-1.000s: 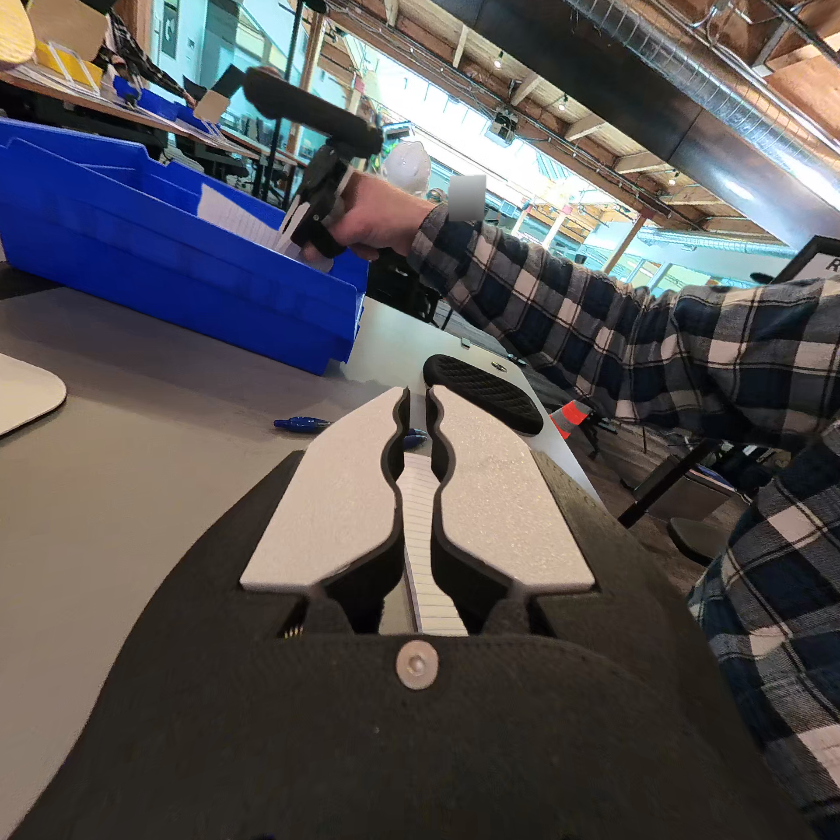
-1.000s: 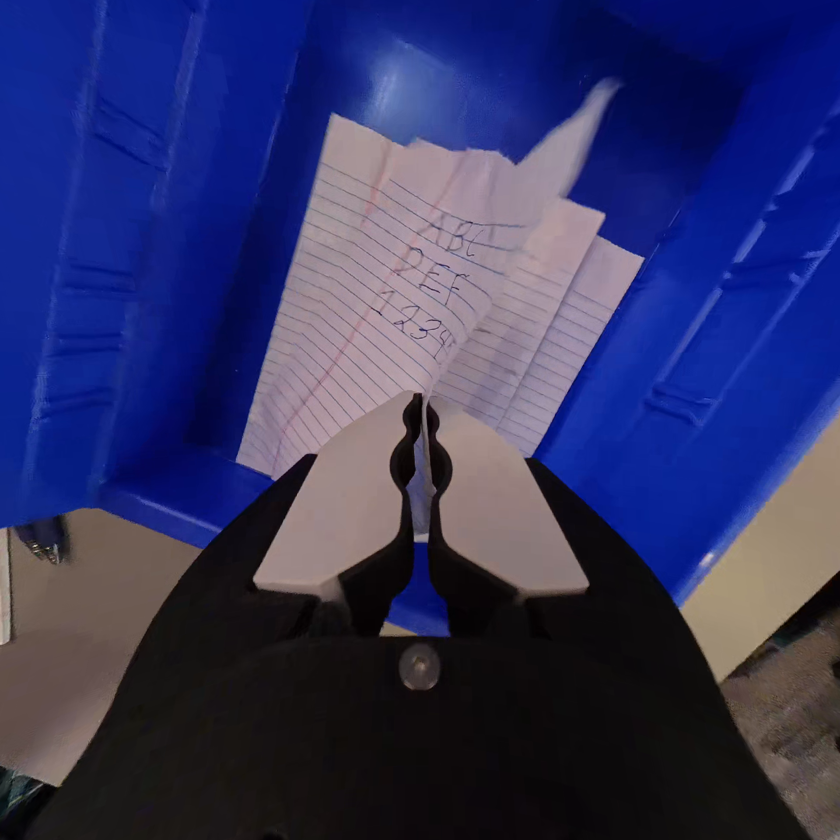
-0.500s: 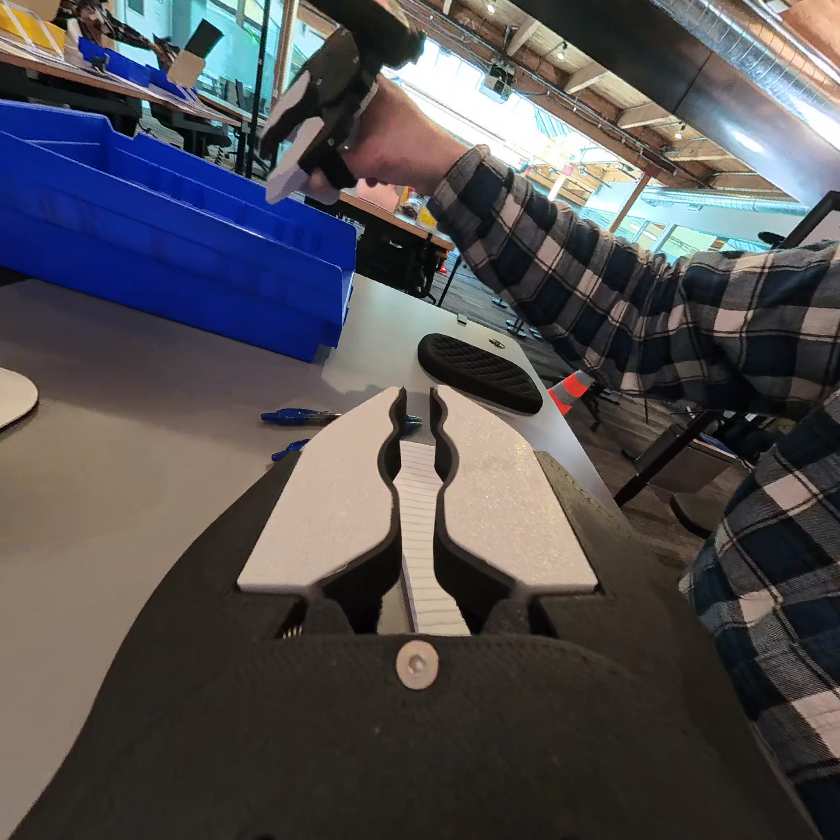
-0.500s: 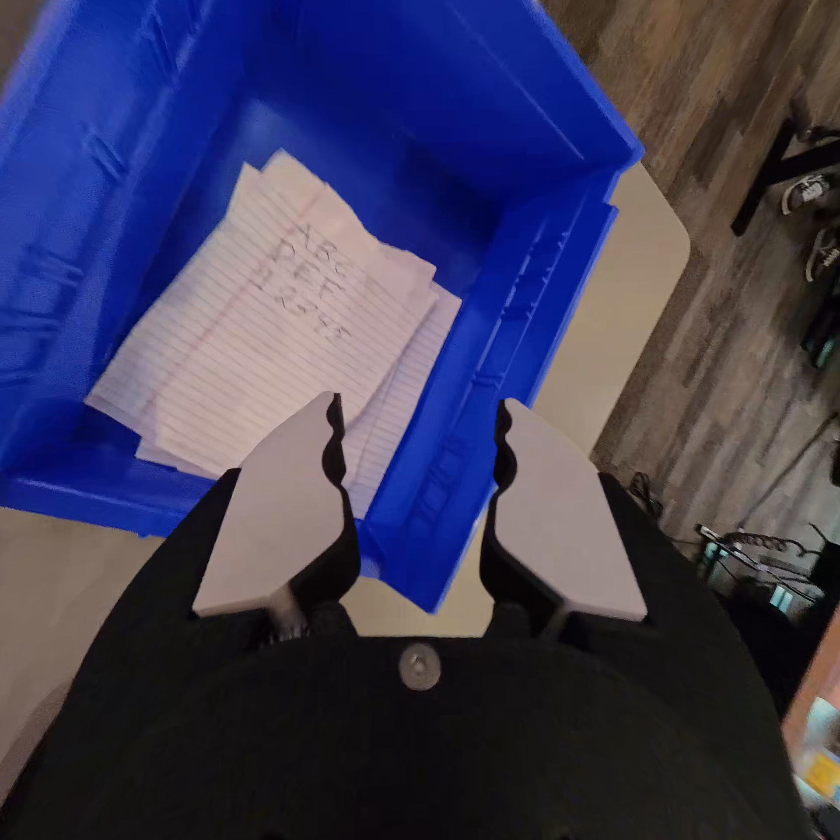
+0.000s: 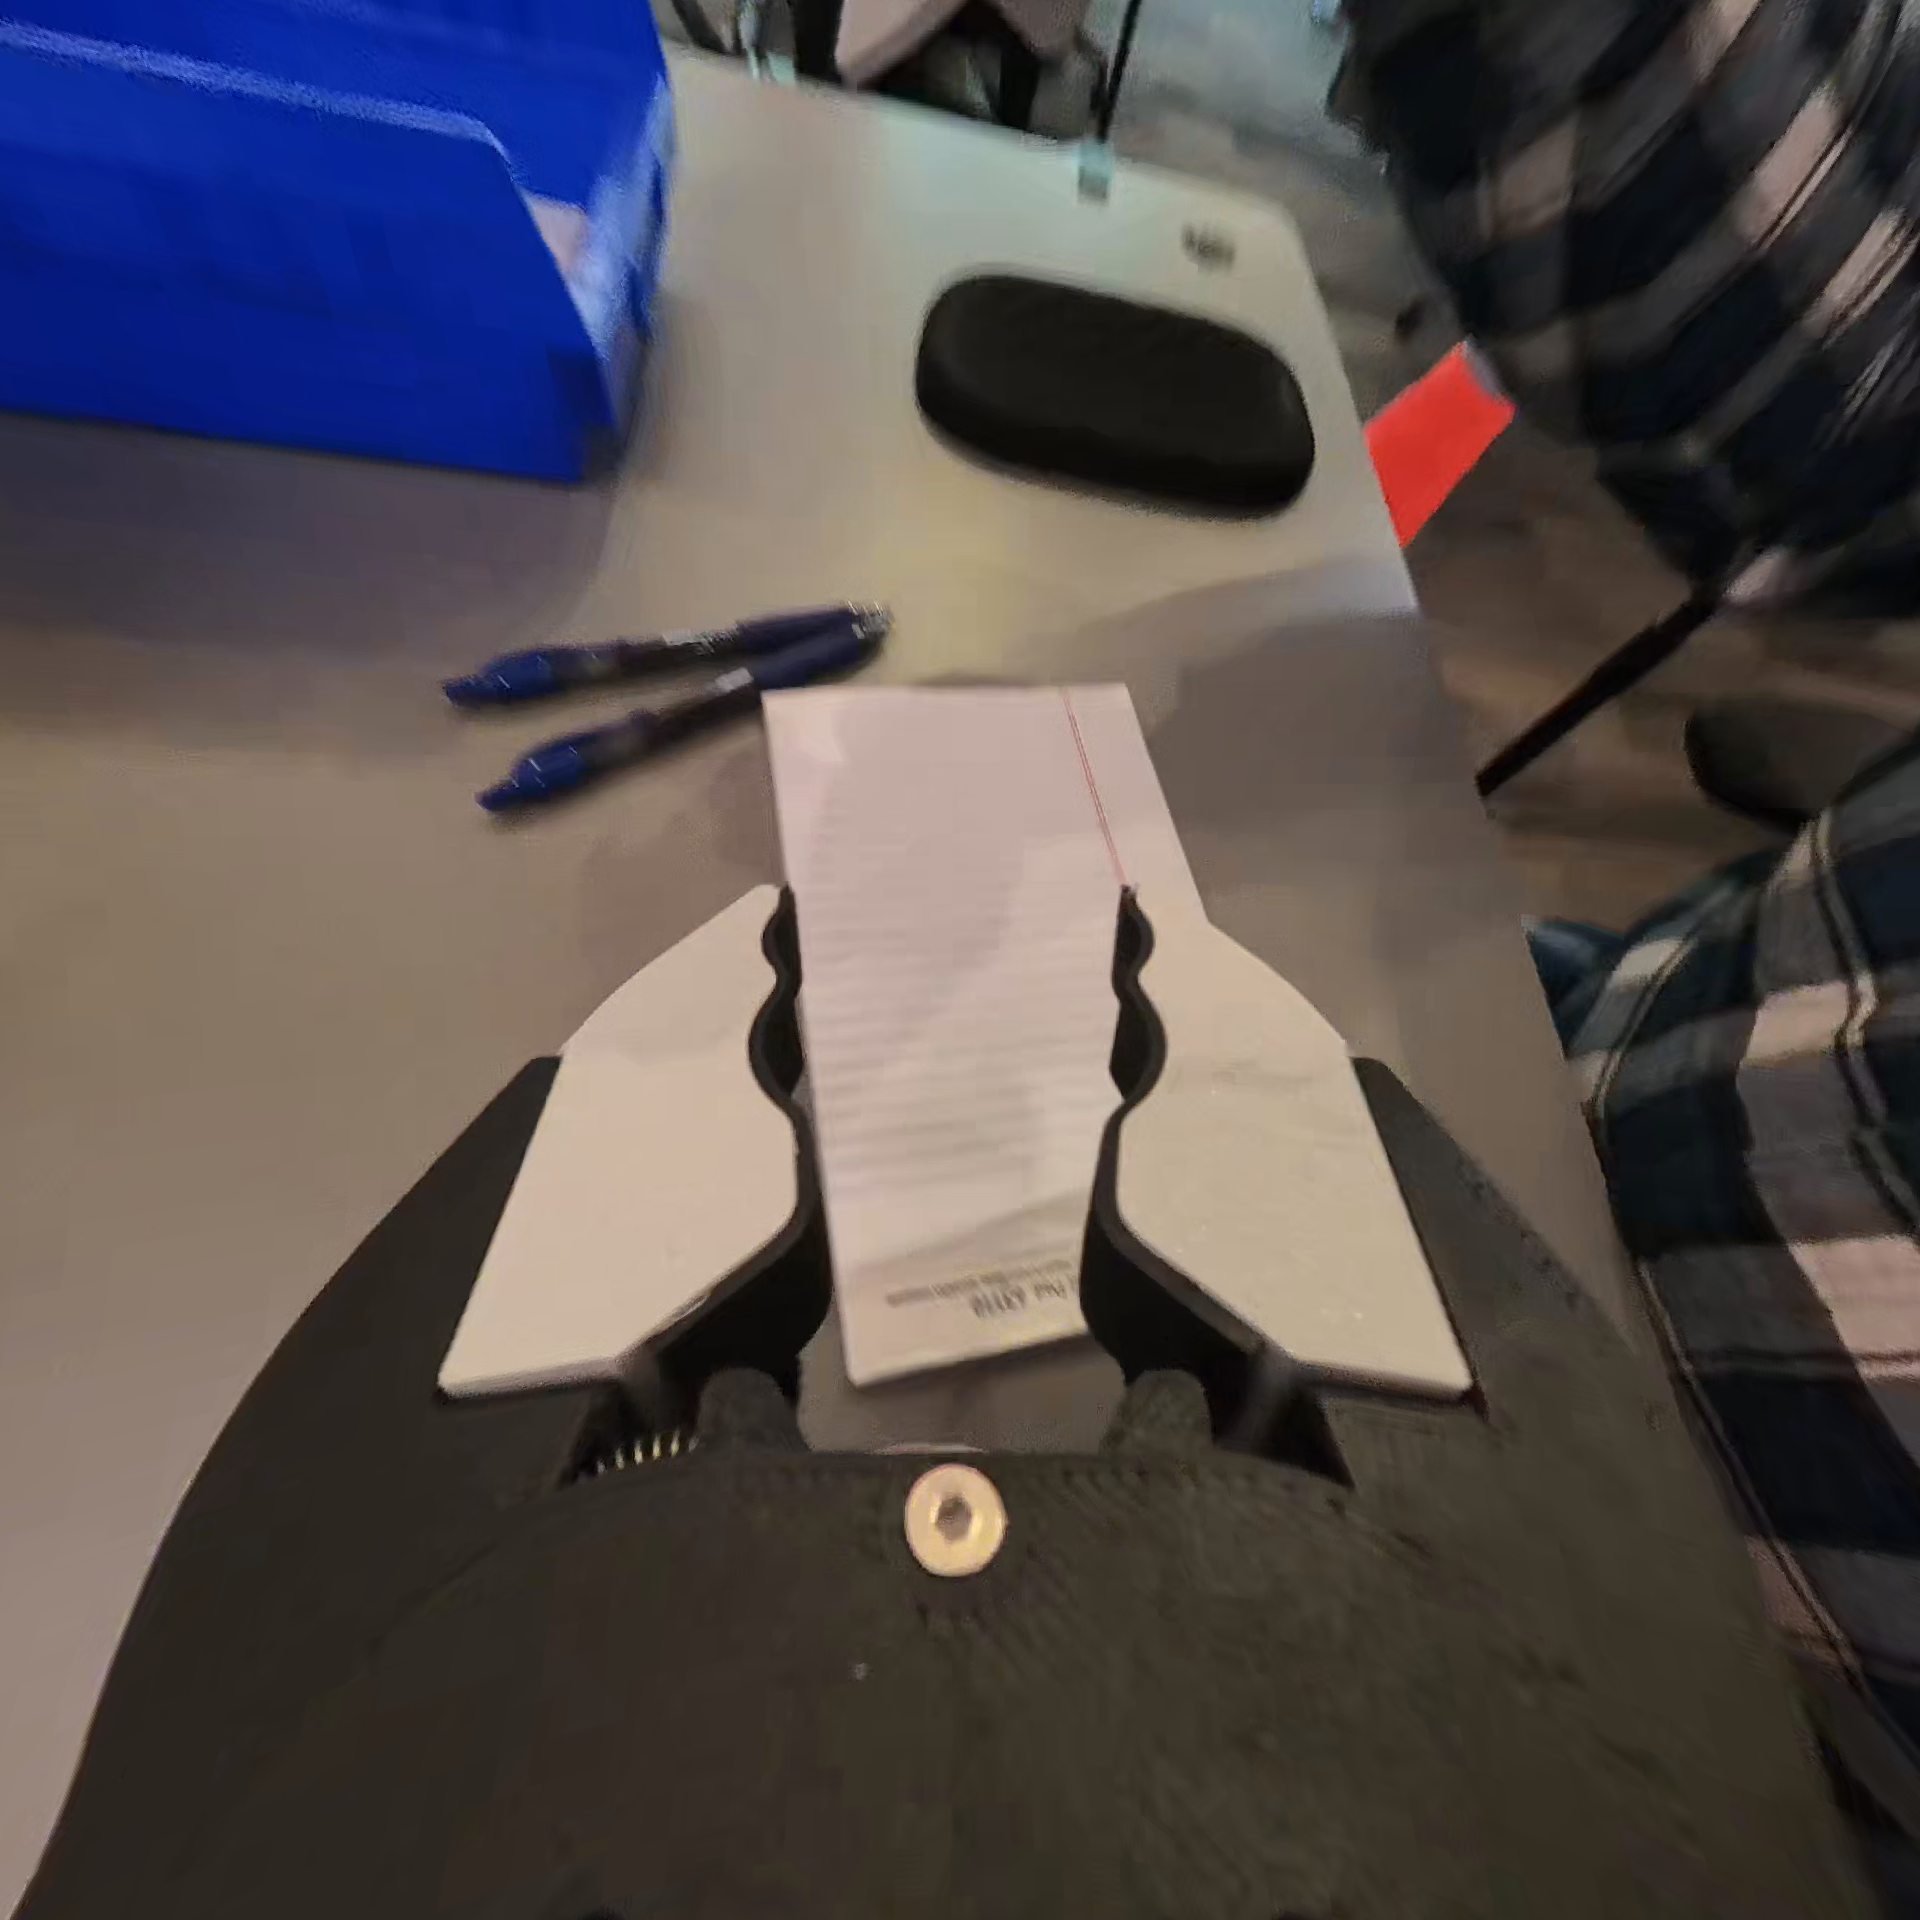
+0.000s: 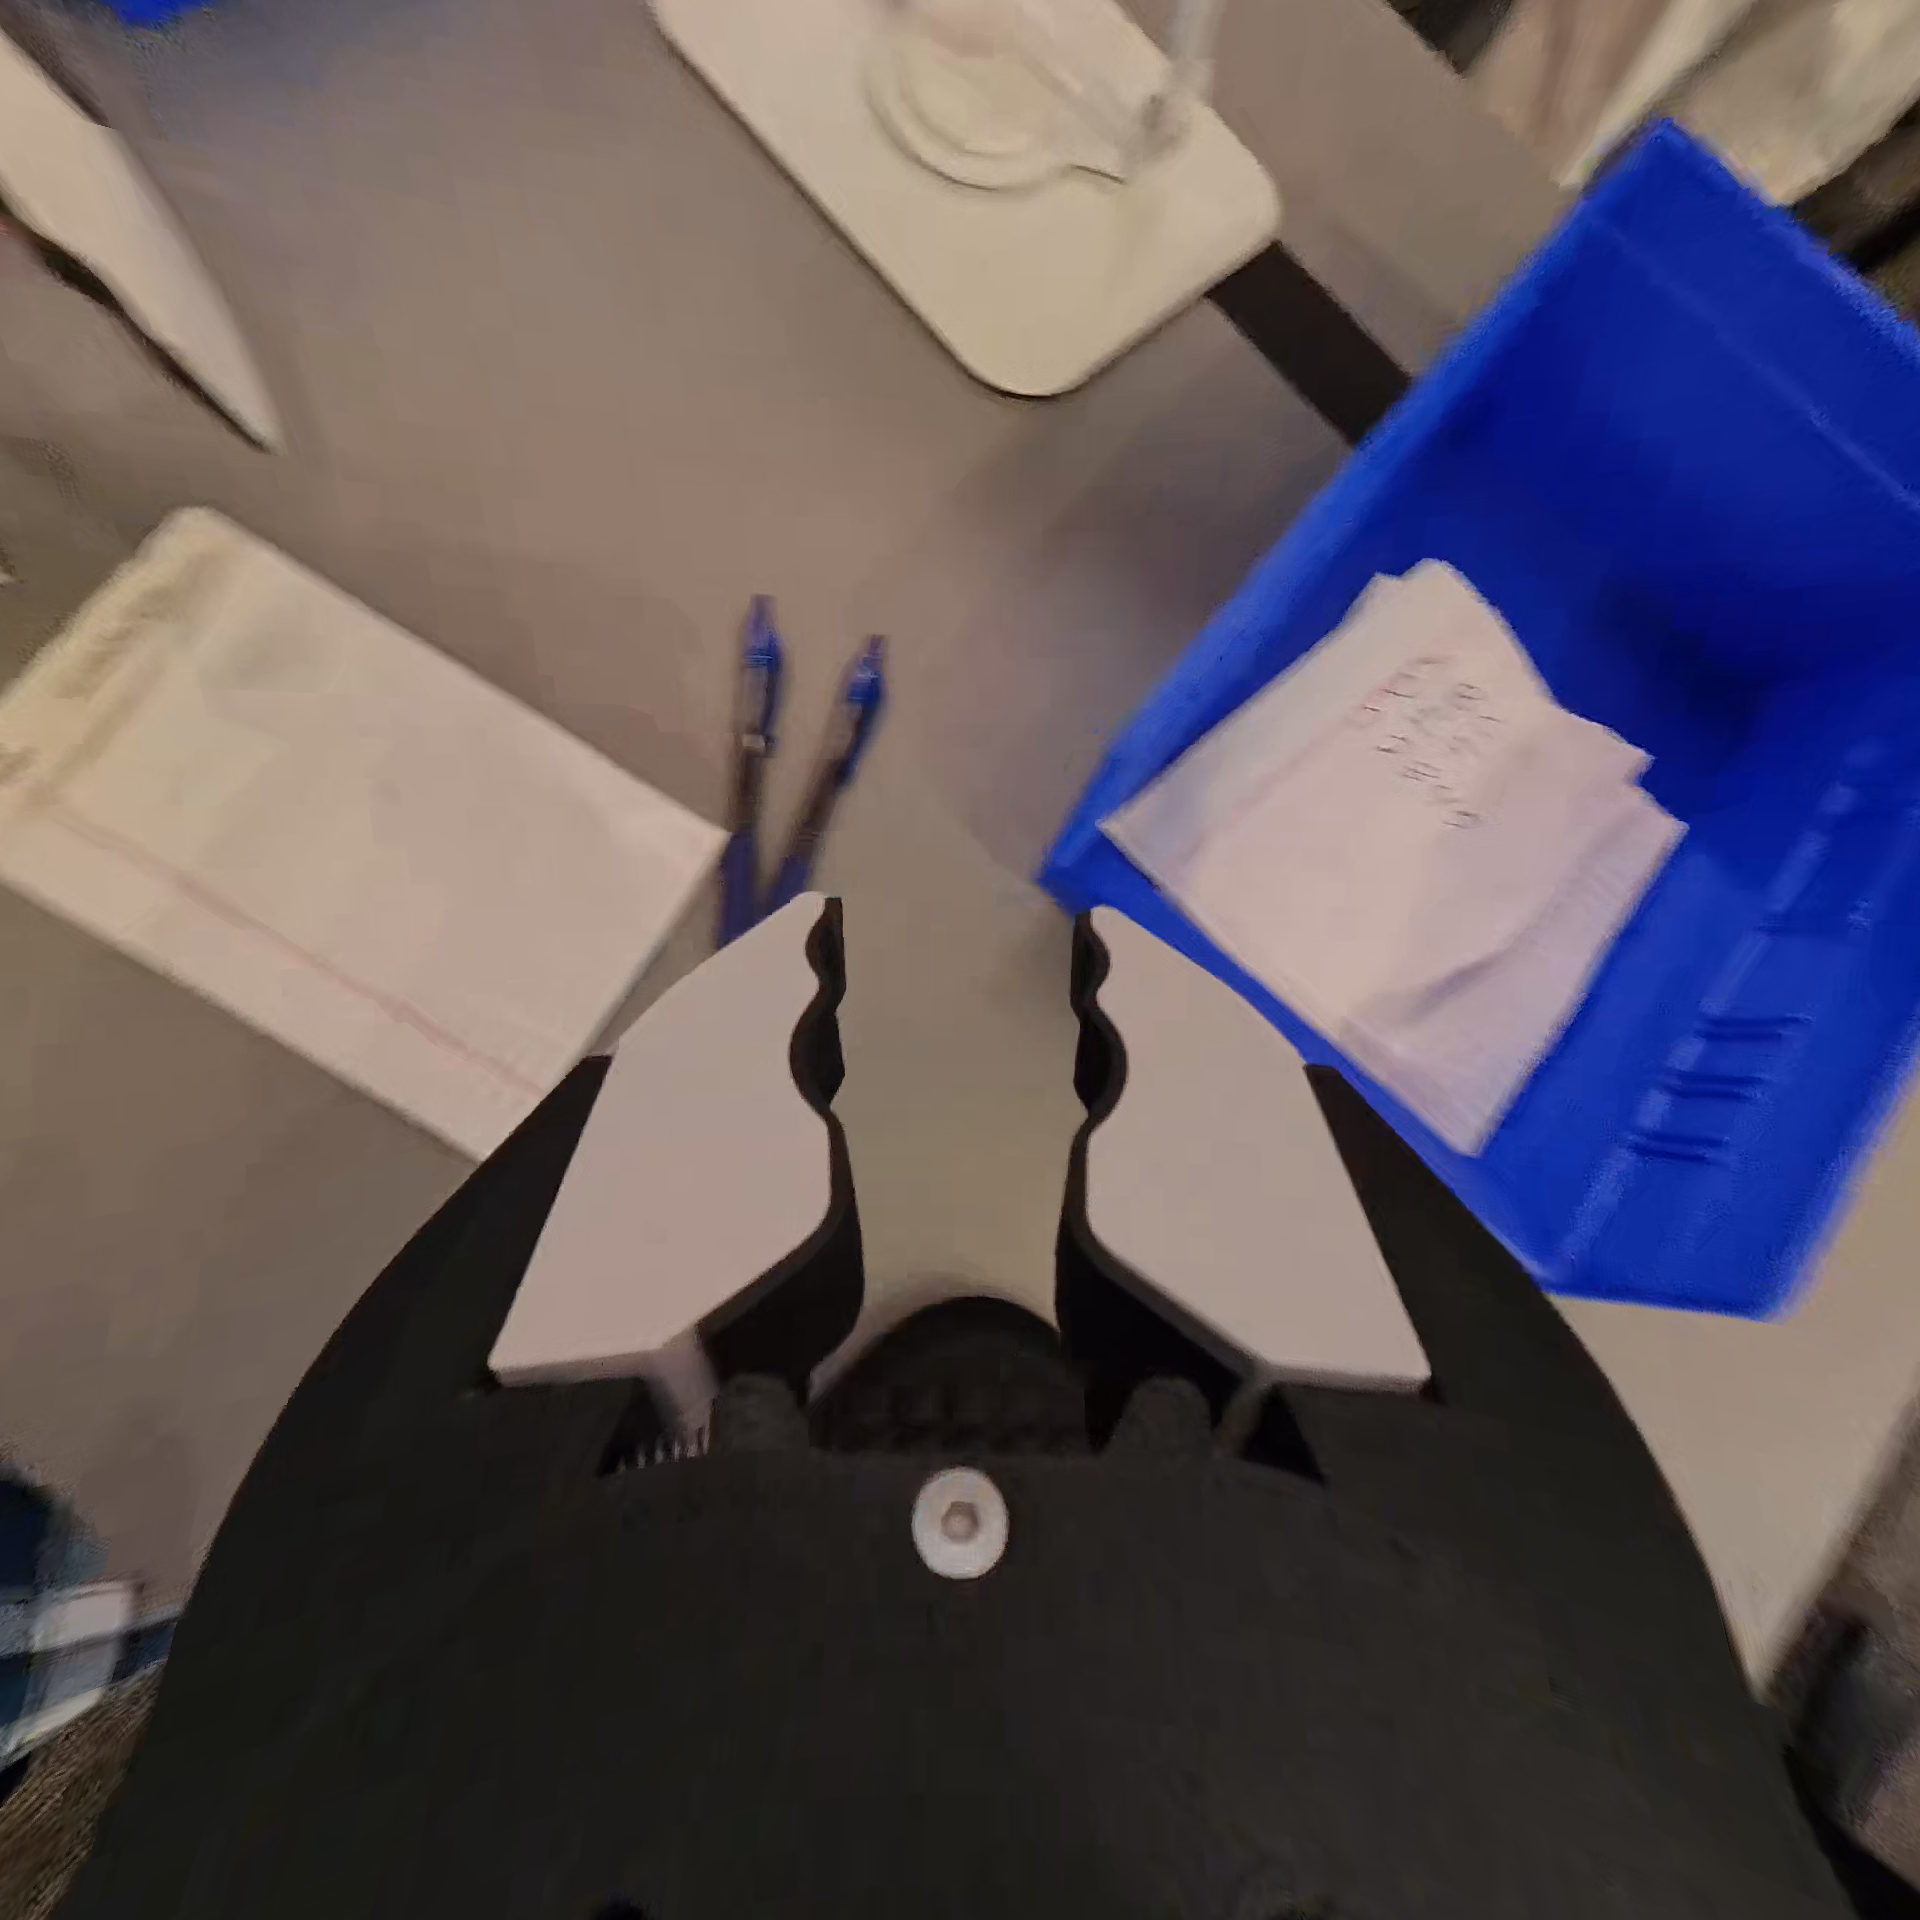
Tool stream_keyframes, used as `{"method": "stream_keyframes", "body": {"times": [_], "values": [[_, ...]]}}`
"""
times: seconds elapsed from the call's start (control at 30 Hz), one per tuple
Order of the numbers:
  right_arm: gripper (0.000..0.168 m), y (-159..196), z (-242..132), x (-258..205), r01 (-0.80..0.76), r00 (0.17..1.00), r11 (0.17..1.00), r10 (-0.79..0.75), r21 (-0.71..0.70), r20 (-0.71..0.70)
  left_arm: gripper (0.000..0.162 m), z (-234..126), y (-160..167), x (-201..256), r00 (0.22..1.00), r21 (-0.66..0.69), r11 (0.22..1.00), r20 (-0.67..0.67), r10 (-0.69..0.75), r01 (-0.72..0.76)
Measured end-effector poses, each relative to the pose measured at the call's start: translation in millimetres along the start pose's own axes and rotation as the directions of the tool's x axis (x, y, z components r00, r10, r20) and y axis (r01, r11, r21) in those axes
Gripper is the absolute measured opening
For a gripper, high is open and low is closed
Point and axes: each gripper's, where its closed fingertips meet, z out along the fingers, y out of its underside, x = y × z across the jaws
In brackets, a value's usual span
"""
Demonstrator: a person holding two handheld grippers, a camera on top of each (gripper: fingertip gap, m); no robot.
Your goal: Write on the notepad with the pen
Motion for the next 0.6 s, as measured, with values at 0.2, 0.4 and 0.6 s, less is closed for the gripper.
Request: {"method": "stream_keyframes", "body": {"times": [0.2, 0.4, 0.6], "values": [[0.016, 4.9, 44.6, -95.6, 0.174, 0.970, 0.985, -0.175, 0.017, 0.171, 0.044, 4.7, 28.2, 65.5, 0.999, -0.075, 0.997, -0.047, 0.020, -0.023], [0.011, -12.1, 110.9, -124.2, 0.327, 0.921, 0.945, -0.311, -0.032, 0.236, 0.026, 31.3, 63.6, 102.1, 0.994, -0.199, 0.979, -0.104, 0.026, -0.046], [0.000, 5.1, 145.0, -144.0, 0.453, 0.857, 0.881, -0.389, -0.136, 0.336, 0.007, 33.6, 93.3, 90.9, 0.999, -0.353, 0.936, -0.040, -0.017, 0.002]]}}
